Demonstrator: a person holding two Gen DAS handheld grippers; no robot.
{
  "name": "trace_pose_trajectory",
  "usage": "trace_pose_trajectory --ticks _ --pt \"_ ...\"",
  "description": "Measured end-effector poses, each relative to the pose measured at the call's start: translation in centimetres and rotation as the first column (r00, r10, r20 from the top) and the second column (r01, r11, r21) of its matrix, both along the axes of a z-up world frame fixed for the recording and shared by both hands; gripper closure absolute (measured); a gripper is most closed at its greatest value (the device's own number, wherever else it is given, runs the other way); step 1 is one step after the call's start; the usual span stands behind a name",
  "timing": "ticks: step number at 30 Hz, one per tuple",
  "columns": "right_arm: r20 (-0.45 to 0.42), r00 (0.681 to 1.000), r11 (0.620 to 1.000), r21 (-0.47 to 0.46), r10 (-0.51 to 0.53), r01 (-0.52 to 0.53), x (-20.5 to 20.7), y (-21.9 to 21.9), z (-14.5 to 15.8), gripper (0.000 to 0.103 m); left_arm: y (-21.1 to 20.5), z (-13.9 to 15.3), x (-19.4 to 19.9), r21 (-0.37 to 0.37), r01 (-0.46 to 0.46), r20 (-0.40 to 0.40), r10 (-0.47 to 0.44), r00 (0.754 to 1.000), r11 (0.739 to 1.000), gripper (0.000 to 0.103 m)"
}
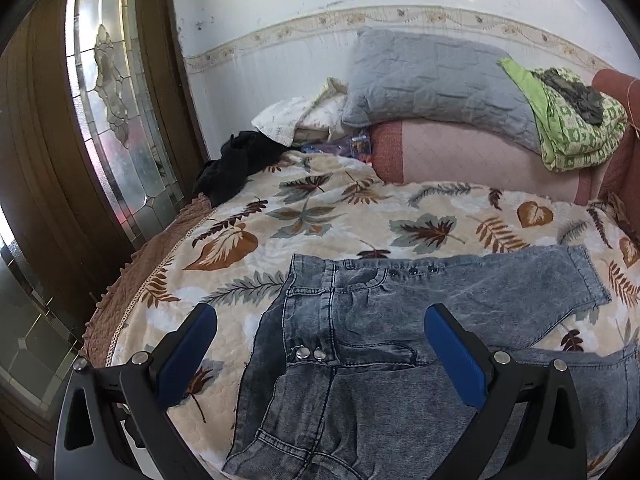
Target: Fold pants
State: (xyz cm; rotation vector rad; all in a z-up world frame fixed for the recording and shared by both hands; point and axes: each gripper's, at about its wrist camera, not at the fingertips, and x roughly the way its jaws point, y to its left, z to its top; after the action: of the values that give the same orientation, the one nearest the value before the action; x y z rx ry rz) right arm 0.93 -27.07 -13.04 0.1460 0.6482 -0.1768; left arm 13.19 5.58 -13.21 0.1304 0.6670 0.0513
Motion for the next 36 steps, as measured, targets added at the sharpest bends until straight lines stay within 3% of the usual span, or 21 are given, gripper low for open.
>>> trace_pose_trajectory --ticks 3,6,10,16,22,26,29,33,36 --pt "-0.011 1.0 0.999 -0.029 0.012 -0.012 1.5 -1.1 0.1 0.0 1.8 -1.3 3.1 -0.051 0.043 -0.115 -0.049 0.992 0.998 0.0" --pt "-0.054 0.998 0.999 -0.044 0.019 -0.022 4.5 -4.1 -0.1 0.0 4.8 -3.2 8.3 -0.08 0.021 -0.249 -0.04 0.968 0.997 0.0" --pt "-0.14 0.99 1.0 -0.003 -0.026 0.026 10.0 -10.0 -1.2 0.0 7.9 -5.0 14.7 -0.034 -0.051 -0.333 0.037 0.942 0.998 0.0" --pt "-0.266 0.963 0.992 0.099 -0.044 0.073 20.9 -17.1 -5.4 0.0 10.7 -7.6 22.1 -0.097 -0.11 -0.44 0.056 0.896 0.989 0.0" --pt "-0.347 0.932 0.977 0.142 -0.103 0.16 27.7 -21.1 -9.8 0.009 12.7 -8.8 24.9 -0.161 -0.178 -0.473 0.083 0.877 0.971 0.0" --pt "-0.348 0.932 0.975 0.153 -0.098 0.159 28.9 -21.5 -10.9 0.009 13.8 -9.8 25.5 -0.161 -0.198 -0.496 0.095 0.863 0.967 0.0" --pt "-0.348 0.935 0.973 0.178 -0.075 0.145 29.6 -21.2 -11.5 0.009 13.9 -10.6 26.0 -0.201 -0.216 -0.534 0.077 0.842 0.955 0.0" --pt "-0.334 0.94 0.975 0.172 -0.073 0.137 29.6 -20.8 -11.4 0.009 12.5 -10.8 26.7 -0.234 -0.198 -0.531 0.045 0.846 0.952 0.001" --pt "-0.331 0.941 0.974 0.18 -0.072 0.138 29.7 -20.7 -11.3 0.009 11.0 -11.6 27.3 -0.222 -0.18 -0.55 0.03 0.835 0.958 0.011"
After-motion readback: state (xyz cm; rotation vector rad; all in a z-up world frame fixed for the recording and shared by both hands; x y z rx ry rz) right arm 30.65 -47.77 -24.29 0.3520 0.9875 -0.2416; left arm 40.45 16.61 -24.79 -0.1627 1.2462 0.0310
